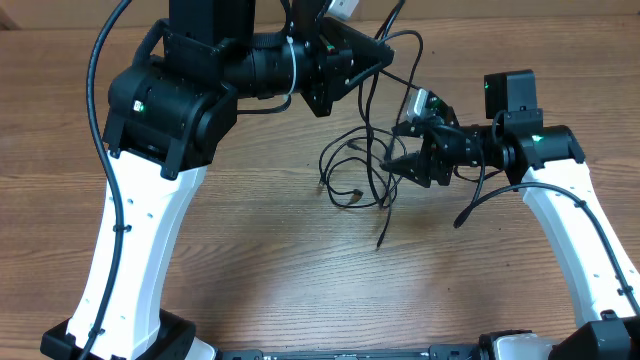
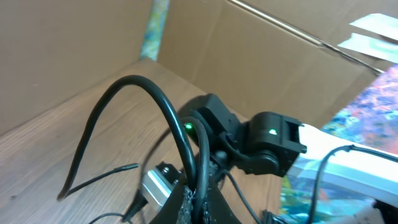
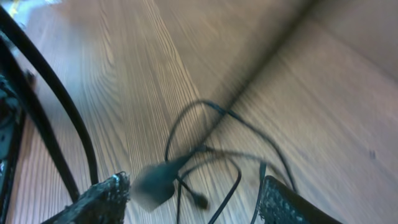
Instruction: Untangle cables
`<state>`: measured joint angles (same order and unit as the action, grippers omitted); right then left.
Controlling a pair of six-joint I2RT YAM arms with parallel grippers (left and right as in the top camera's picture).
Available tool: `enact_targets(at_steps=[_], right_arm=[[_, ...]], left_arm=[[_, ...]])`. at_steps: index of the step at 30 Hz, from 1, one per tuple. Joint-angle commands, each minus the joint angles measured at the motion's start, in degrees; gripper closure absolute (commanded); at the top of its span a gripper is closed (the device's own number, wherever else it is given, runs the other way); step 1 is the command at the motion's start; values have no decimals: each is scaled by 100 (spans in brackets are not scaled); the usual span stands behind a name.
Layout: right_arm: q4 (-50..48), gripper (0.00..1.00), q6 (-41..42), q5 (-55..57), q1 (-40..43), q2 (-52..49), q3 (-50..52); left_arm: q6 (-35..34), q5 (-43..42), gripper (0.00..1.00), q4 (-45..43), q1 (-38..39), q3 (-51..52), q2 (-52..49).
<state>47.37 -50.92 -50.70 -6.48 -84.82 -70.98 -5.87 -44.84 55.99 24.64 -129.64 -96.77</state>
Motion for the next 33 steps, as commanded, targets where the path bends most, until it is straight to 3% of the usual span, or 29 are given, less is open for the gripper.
enact_targets(at_steps=[1, 6, 14, 20, 23, 26, 27, 29, 33], right_arm=[[210, 30, 9, 782, -26, -26, -136], [529, 30, 39, 1272, -26, -87, -136], [520, 22, 1054, 2203, -26, -352, -136], [483, 22, 1248, 2262, -26, -566, -136], [382, 21, 1495, 2262, -26, -577, -136], [387, 20, 1512, 2262, -26, -577, -136], [376, 20, 1550, 2262, -26, -577, -136], [367, 18, 1646, 2262, -26, -577, -136], [365, 17, 1812, 2262, -26, -577, -136]], left_arm=[[-129, 535, 96, -55, -31, -107, 68], [-455, 1436, 96, -35, -31, -107, 68], [-621, 2844, 96, 175, -111, -107, 70], [-638, 4179, 96, 748, -166, -107, 68], [-643, 5300, 96, 1099, -184, -107, 68], [-640, 5657, 96, 1239, -188, -101, 68], [-638, 5733, 95, 1283, -186, -96, 63], [-605, 5753, 79, 1368, -186, -90, 50], [-570, 6002, 73, 1537, -188, -39, 7]])
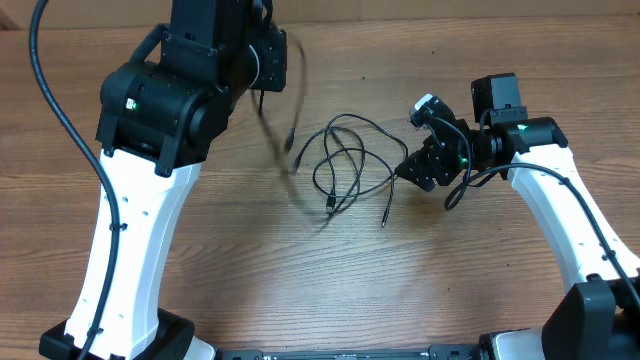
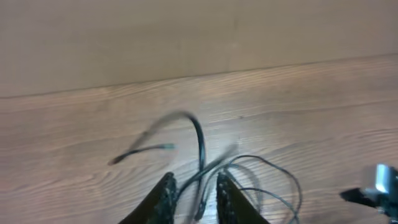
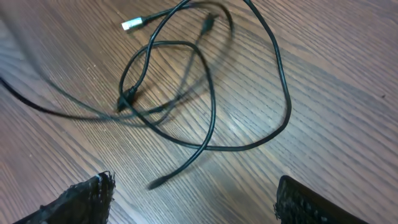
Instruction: Untangle cables
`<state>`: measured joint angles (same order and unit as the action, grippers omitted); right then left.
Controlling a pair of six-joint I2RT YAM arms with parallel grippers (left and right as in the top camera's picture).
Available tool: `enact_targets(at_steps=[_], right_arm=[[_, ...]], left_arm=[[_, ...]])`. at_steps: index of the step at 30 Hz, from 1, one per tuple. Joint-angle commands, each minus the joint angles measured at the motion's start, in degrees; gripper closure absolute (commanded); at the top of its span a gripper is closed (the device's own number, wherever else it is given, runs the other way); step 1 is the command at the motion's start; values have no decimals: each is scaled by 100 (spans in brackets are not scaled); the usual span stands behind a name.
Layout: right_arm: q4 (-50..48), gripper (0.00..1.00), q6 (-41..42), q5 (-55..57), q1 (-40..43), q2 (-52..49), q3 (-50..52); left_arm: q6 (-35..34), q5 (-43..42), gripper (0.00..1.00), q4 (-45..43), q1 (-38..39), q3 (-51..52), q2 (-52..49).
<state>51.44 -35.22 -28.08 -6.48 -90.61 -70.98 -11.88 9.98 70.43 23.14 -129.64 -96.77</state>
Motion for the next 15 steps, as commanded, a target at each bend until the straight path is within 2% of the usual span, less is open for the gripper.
enact_targets(at_steps=[1, 5, 8, 9, 12, 13, 15], right_arm=[[-39, 17, 280, -4, -26, 2, -136], [-50, 14, 551, -55, -26, 2, -136], [-55, 11, 695, -208, -26, 2, -136], [-48, 11, 693, -319, -26, 2, -136], [-28, 5, 695, -704, -26, 2, -136], [-26, 0, 693, -896, -26, 2, -136], [-26, 0, 695, -1139, -26, 2, -136]], left_arm=[[31, 634, 66, 133, -37, -26, -13], [28, 695, 25, 291, -37, -20, -96], [28, 693, 4, 382, -35, -20, -160], [28, 693, 0, 415, -37, -20, -199], [26, 688, 0, 503, -35, -20, -310], [26, 654, 0, 553, -35, -20, -365], [26, 654, 0, 634, -35, -20, -452]])
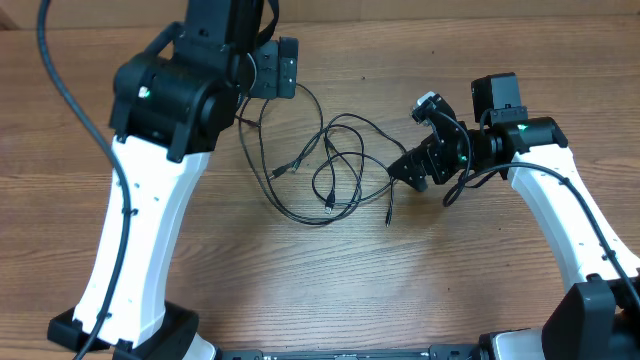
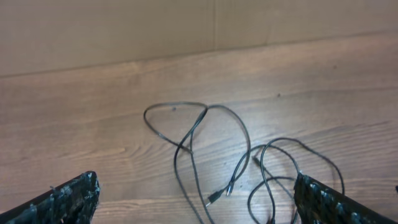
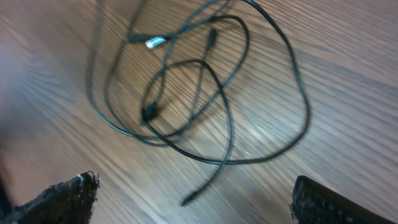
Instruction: Untangle cables
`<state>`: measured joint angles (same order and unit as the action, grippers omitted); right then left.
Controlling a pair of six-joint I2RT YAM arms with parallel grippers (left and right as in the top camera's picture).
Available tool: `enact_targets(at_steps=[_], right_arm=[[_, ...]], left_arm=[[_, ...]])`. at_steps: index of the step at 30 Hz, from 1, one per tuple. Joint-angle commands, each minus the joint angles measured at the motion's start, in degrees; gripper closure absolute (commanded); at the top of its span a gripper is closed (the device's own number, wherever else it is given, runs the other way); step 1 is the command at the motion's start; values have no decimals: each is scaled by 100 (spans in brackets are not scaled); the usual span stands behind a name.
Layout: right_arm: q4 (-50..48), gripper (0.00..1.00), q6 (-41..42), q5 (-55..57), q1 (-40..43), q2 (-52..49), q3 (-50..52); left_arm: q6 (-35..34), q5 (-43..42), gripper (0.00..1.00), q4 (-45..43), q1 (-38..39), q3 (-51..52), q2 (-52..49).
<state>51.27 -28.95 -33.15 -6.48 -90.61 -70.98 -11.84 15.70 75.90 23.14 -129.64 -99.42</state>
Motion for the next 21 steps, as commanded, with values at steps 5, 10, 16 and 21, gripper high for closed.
enact_targets(at_steps=[5, 10, 16, 21], right_arm=[[138, 0, 66, -1825, -26, 2, -136], [120, 0, 68, -2312, -28, 2, -136], [160, 0, 260, -2291, -33, 2, -136], [59, 0, 623, -1801, -190, 2, -136]], left_arm=[[24, 87, 0, 315, -37, -20, -452], [-2, 90, 0, 404, -153, -20, -634], [-39, -501, 0, 404, -649, -20, -732], [-42, -1169, 1, 409, -1279, -20, -898]])
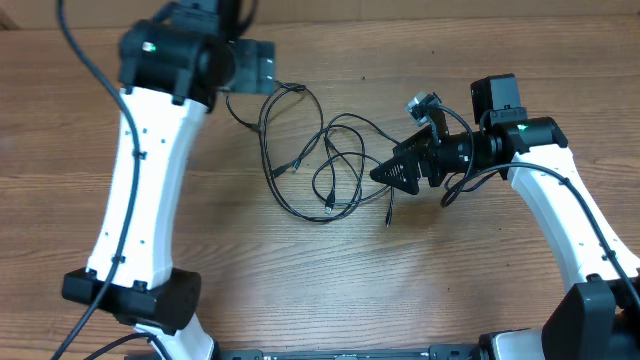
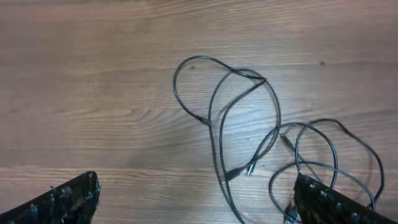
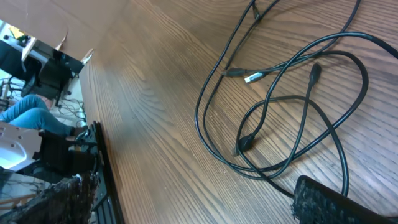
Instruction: Untangle cables
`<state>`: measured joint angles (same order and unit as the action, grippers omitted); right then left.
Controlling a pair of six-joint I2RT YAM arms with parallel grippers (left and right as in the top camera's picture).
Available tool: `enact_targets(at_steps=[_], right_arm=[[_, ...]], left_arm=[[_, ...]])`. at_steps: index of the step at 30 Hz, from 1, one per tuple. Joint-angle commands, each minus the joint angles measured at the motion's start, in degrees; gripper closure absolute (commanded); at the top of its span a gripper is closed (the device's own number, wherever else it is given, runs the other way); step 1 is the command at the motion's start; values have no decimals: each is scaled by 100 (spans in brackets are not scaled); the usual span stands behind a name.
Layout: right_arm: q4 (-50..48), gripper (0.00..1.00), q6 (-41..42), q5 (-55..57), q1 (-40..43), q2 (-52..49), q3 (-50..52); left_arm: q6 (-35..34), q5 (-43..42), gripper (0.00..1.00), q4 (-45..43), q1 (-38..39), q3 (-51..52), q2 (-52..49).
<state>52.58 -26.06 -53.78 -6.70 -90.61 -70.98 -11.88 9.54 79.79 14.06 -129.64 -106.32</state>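
Thin black cables (image 1: 325,160) lie on the wooden table in overlapping loops, with one long loop (image 2: 214,93) reaching up to the left and smaller loops (image 3: 292,124) crossing it on the right. A silver-tipped plug (image 3: 252,78) rests among the strands. My left gripper (image 1: 262,68) hovers open above the loops' upper left end, its fingers (image 2: 62,199) far apart and holding nothing. Just right of the tangle, my right gripper (image 1: 385,172) is open too, one finger (image 3: 336,199) close to the nearest strand and touching none.
The wooden table (image 1: 300,280) runs round the cables on all sides. A cardboard wall (image 1: 450,8) lines the far edge. Beyond the table's left end, the right wrist view shows a seated person and equipment (image 3: 37,118).
The left gripper has drawn a little left and now looks more steeply down at the table. My right gripper has shifted left, closer to the loops. The cables lie much as before.
First the left gripper was shut on a black cable held high, with strands hanging towards the right gripper. Then a strand blurred below the nearly shut left fingers while the right gripper stood back, open. After that both grippers were open and the cables lay flat, as now.
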Motion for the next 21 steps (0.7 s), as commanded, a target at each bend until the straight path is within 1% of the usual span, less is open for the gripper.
enact_targets(at_steps=[1, 5, 7, 10, 13, 15, 20, 21], right_arm=[[-127, 0, 483, 428, -251, 2, -136], [-435, 0, 1126, 1204, -704, 2, -136], [-678, 0, 1537, 1711, -1016, 0, -136], [-990, 0, 1928, 2260, -1449, -9, -136], [-1268, 0, 2170, 2662, -1823, -39, -136], [-1412, 0, 2181, 2833, -2035, -101, -136], [-1738, 0, 2184, 3021, -2448, -581, -136], [-1790, 1, 2214, 3023, -2500, -699, -136]], left_arm=[[-37, -555, 0, 20, -435, -15, -247], [-35, -555, 0, 63, -581, -15, -389], [-37, -555, 0, 120, -584, -15, -470], [-37, -557, 1, 146, -575, -15, -590], [-37, -555, 1, 140, -575, -15, -682], [-35, -555, 0, 140, -579, -15, -732], [-37, -555, 0, 140, -579, -15, -769], [-35, -555, 0, 140, -579, -15, -767]])
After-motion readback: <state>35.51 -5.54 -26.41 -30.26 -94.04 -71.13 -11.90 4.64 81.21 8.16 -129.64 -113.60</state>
